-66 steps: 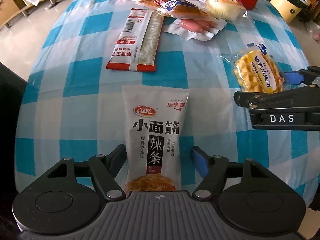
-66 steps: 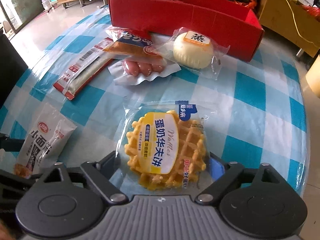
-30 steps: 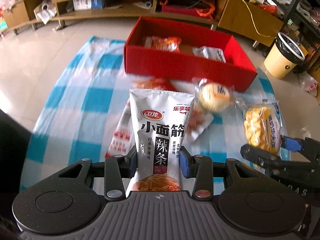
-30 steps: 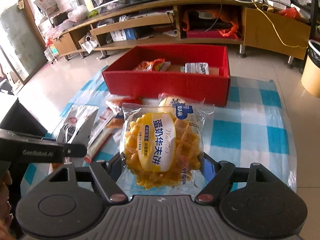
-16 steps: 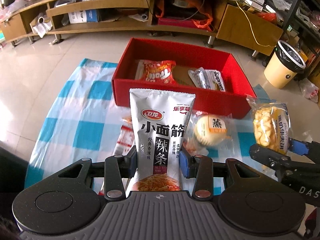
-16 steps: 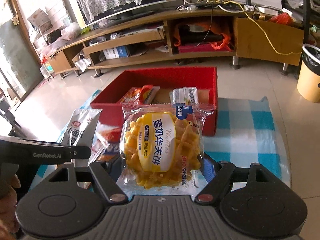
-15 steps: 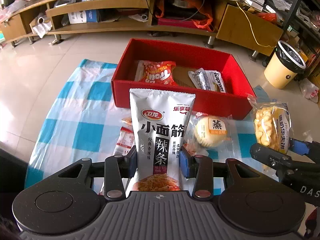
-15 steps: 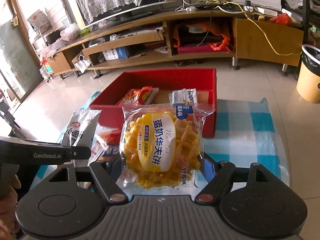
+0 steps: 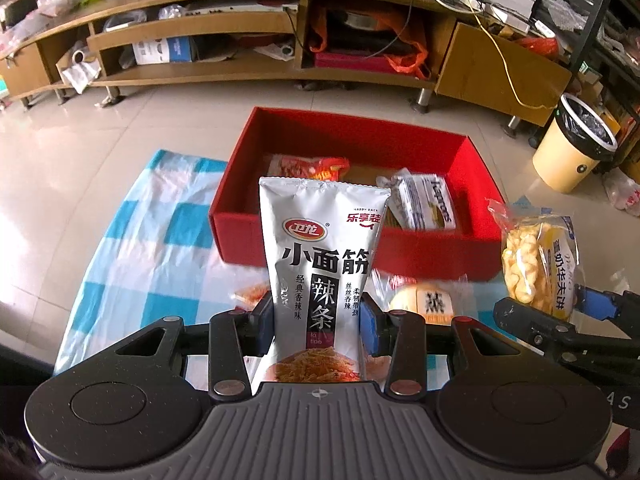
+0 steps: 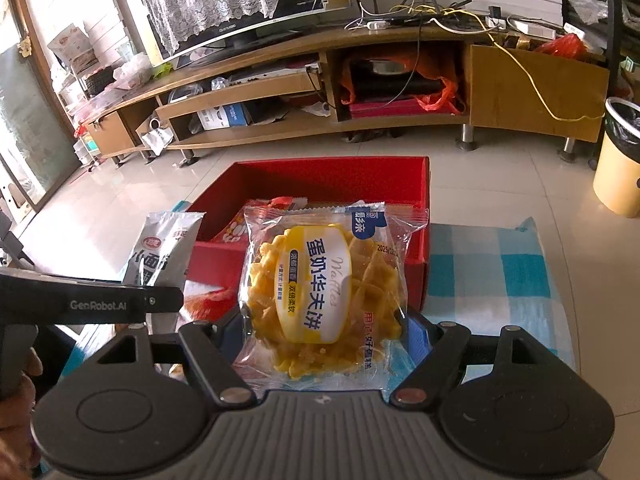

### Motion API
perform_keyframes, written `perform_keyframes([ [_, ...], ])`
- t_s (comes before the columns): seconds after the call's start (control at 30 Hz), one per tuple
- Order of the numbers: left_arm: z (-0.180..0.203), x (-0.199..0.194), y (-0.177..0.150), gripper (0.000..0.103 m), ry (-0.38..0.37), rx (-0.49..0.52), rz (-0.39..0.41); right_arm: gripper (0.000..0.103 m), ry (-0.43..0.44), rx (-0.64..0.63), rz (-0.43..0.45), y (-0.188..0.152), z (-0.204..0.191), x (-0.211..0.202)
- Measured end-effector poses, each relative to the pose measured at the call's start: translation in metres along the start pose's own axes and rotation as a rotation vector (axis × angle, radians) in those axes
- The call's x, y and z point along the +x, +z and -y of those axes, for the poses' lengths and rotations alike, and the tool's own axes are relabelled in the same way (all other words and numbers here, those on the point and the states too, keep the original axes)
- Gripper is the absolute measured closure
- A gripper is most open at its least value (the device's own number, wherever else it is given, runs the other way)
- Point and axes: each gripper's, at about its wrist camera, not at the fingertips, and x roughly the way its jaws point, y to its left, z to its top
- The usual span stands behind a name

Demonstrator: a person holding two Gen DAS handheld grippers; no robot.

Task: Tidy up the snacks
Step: 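Carry the spicy-strip bag with left tool into the red box while right tool carries the waffle packet there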

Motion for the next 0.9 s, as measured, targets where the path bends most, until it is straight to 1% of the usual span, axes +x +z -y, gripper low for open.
perform_keyframes([
  [0.27,0.000,0.012,0.020,0.053,0.013,-0.003,0.012,0.030,-0.017,0.009,0.009,0.019,0.008,0.018],
  [0.43,0.003,0.021,0.038,0.053,0.050,0.013,0.042,0.030,-0.027,0.005,0.026,0.034,0.011,0.029],
  [0.63,0.004,0.040,0.056,0.053,0.082,0.018,0.040,0.030,-0.053,-0.006,0.016,0.047,0.020,0.049],
  [0.9,0.012,0.058,0.077,0.053,0.087,0.035,0.062,0.030,-0.060,0.007,0.027,0.065,0.032,0.069],
])
